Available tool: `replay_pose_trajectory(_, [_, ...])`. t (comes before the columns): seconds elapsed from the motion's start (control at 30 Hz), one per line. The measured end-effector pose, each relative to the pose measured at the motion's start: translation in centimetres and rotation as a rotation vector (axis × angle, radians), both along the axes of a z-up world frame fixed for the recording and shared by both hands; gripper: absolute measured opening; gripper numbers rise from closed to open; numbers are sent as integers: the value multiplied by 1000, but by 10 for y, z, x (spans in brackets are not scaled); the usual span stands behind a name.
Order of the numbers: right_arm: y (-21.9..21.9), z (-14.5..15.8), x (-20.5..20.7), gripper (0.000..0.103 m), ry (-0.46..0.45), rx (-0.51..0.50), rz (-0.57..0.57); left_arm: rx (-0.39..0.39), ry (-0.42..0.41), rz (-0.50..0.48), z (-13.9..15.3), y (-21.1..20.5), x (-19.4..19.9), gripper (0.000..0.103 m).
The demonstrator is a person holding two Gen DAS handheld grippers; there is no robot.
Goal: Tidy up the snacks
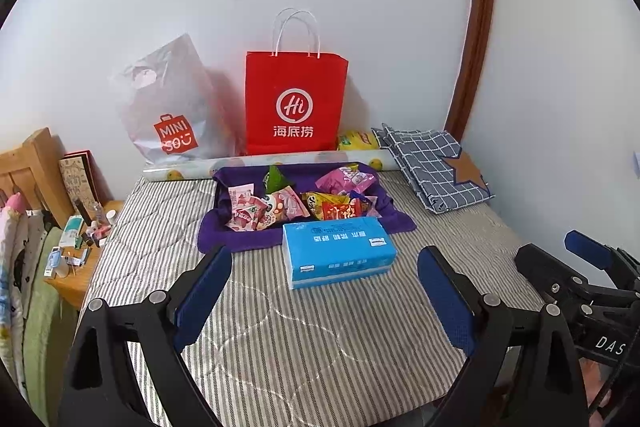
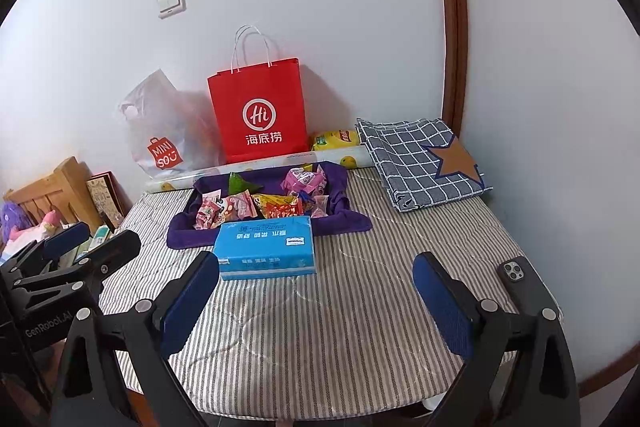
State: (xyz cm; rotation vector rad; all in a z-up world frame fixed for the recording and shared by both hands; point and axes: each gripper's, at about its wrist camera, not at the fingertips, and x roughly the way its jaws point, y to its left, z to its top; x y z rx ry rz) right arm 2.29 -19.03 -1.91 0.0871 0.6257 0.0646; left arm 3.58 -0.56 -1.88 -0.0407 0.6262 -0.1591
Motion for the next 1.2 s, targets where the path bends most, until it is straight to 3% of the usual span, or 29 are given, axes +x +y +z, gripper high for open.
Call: replay_pose_trajectory(1.2, [5, 5, 0, 98, -14, -18, 5, 2, -1, 10, 0, 3, -1, 93])
